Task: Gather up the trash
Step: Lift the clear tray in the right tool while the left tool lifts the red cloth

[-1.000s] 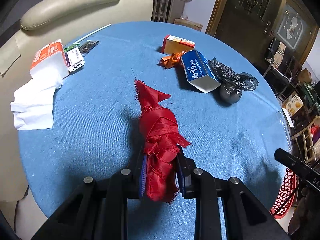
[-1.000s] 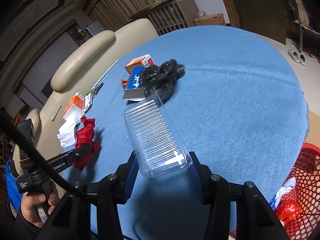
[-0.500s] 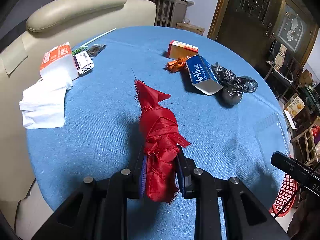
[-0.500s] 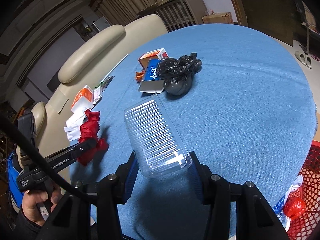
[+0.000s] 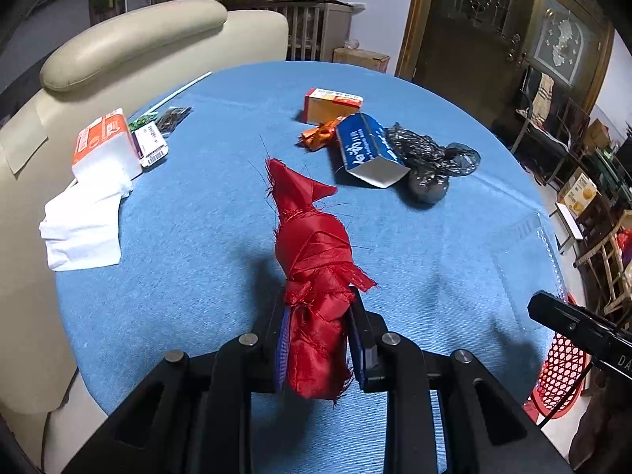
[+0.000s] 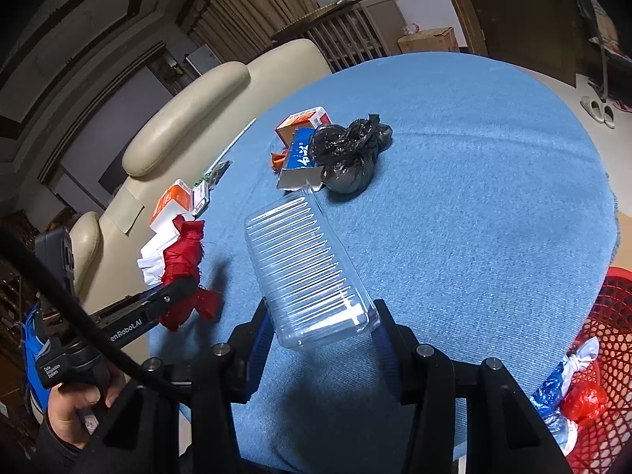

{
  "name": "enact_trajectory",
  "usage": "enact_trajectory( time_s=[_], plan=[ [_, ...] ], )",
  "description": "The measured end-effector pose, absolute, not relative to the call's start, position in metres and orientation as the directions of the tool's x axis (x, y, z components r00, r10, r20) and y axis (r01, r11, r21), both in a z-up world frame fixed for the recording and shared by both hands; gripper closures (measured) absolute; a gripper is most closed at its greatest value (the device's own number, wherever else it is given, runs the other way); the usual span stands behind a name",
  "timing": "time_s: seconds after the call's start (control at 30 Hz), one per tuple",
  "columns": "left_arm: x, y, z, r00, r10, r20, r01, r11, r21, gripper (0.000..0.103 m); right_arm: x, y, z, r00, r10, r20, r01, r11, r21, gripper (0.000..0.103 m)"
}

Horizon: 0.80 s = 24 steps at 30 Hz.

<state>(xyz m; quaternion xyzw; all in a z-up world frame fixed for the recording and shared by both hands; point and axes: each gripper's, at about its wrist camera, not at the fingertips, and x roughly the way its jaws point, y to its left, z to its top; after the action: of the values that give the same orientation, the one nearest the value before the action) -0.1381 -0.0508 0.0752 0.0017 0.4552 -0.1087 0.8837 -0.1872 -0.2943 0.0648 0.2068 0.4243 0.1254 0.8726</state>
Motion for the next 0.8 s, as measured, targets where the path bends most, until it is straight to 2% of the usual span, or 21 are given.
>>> enact_trajectory(
  time_s=[0.8],
  plan=[
    [-0.145, -0.074, 0.077, 0.554, -0.184, -0.812, 0.248, 0.967, -0.050, 0.076, -0.202, -0.311, 0.063, 0.619, 0.375, -0.690, 0.002, 0.878, 0.479, 0.051]
  ],
)
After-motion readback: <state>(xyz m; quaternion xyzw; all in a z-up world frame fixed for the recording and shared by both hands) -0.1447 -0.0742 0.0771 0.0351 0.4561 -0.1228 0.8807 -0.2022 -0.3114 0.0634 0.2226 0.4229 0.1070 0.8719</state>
